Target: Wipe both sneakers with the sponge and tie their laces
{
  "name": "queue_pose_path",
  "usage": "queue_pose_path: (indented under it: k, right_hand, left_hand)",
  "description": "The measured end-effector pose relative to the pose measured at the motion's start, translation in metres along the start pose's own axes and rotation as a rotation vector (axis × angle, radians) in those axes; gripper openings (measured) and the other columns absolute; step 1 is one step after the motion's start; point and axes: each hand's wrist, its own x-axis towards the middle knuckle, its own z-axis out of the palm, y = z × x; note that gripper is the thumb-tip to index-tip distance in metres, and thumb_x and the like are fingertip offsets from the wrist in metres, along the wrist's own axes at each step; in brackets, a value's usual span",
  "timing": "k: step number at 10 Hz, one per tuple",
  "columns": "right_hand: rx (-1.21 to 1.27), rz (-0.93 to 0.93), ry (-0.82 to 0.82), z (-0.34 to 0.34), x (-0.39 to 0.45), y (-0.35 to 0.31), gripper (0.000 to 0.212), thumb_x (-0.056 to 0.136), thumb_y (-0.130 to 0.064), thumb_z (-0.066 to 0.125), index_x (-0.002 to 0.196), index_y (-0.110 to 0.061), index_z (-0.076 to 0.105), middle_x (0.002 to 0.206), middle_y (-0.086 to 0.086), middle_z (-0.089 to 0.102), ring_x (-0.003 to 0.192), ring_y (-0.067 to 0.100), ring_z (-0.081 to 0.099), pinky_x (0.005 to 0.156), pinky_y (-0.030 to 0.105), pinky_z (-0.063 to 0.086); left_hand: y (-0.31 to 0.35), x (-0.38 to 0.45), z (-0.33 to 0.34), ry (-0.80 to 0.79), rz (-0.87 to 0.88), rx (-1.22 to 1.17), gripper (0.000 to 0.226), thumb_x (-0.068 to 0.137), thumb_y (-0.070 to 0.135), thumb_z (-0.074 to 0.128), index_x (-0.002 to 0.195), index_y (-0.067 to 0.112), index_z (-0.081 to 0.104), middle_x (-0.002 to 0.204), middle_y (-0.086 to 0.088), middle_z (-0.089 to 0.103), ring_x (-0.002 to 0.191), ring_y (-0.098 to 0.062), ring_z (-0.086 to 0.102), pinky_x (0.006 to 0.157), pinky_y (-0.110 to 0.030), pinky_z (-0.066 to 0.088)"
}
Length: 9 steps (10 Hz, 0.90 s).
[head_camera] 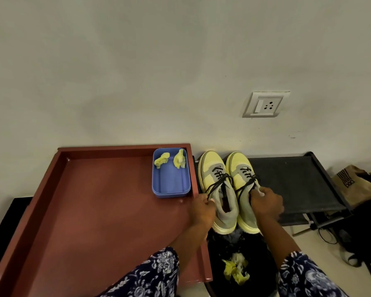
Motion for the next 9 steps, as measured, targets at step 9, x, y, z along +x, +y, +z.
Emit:
queue_pose_path:
  k: [9]
  right_hand:
    - [0.735,0.391,-0.520,0.104,-0.147,-0.089,0.026,0.084,0.006,0.039,0.065,-0.010,0.047,0.061,0.004,0.041,0.056,0.015,0.036,0.052,0.027,0.031]
  left_hand:
    - [-0.031,0.055,-0.106,0.039,-0.227,-0.391,0.051,0.086,0.004,0.038,0.136,0.012,0.036,0.133,-0.017,0.051,0.120,-0.038,0.049,0.099,-0.049,0.042]
